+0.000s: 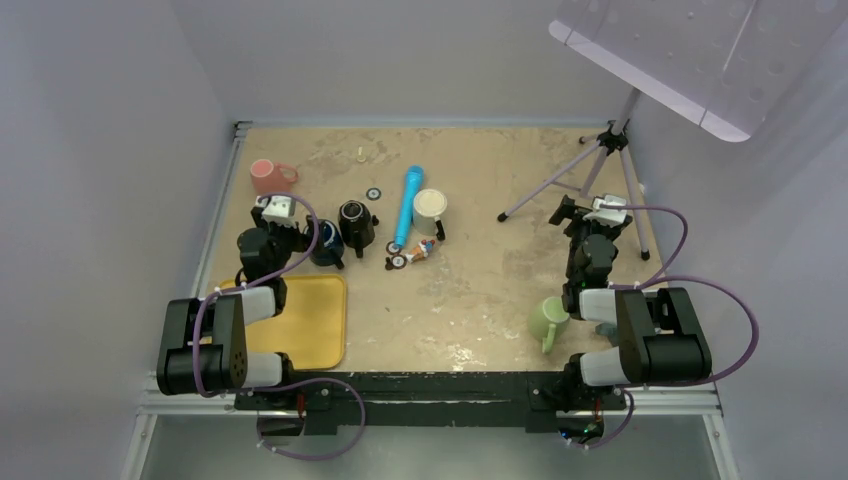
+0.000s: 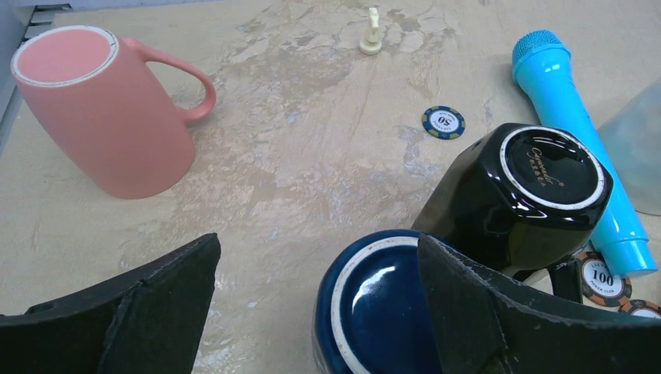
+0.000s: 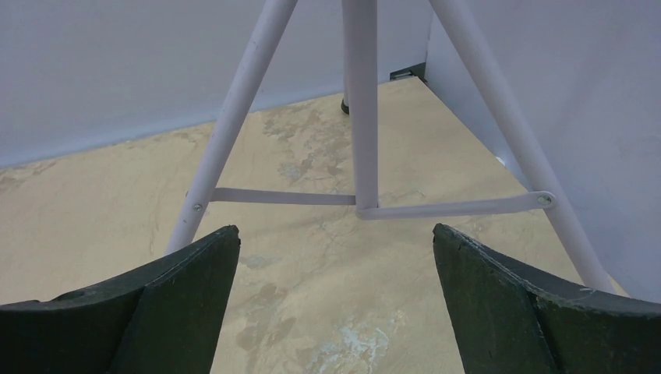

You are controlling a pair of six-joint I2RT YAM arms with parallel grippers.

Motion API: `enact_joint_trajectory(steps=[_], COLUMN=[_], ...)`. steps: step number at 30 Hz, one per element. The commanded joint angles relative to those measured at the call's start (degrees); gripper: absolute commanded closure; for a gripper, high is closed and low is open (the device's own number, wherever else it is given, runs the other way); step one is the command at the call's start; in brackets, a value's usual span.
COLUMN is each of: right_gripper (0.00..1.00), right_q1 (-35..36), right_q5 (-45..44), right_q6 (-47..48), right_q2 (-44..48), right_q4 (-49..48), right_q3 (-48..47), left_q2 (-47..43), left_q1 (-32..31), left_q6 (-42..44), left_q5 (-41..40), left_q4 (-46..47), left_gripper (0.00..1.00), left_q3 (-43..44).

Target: Turn the mug right side up

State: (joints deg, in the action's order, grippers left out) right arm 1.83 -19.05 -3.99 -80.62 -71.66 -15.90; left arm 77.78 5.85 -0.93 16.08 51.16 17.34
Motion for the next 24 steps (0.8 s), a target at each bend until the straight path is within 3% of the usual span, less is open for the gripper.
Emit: enact_joint_trajectory(steps=[1, 6, 8, 12, 18, 22, 24], right_gripper=[0.02, 0.02, 0.02, 0.02, 0.03, 0.03, 0.03], right_q1=[0.0, -0.1, 0.0, 0.2, 1.8, 2.2, 2.3], right_q5=[-1.7, -1.3, -1.9, -3.2, -0.9, -1.5, -1.7], right_q6=[1.1, 1.2, 1.0, -5.5, -6.7, -6.6, -6.3], right_q2=[0.8, 7.4, 10.6, 16.2, 16.8, 17.3, 17.5], right_q4=[-4.0, 3.8, 6.5, 22.9, 27.6, 27.3, 25.8], right_q3=[-0.2, -1.3, -1.3, -6.5, -9.8, -9.5, -8.7], left_q2=[0.1, -0.2, -2.9, -5.6, -4.2, 6.1, 12.0], left_q1=[-0.3, -0.3, -0.3, 0.6, 0.8, 0.3, -0.6], left_q6=[-0.5, -0.5, -2.6, -7.3, -15.8, -25.1, -26.4], left_q5=[1.2, 1.2, -3.4, -15.5, -19.8, -26.0, -30.1], left_q4=[3.9, 3.6, -0.3, -33.0, -48.9, -66.8, -71.2], left_gripper=[0.00, 0.00, 0.00, 0.00, 0.09, 0.09, 0.10], left_q3=[-0.2, 0.0, 1.7, 18.9, 33.2, 48.0, 54.4])
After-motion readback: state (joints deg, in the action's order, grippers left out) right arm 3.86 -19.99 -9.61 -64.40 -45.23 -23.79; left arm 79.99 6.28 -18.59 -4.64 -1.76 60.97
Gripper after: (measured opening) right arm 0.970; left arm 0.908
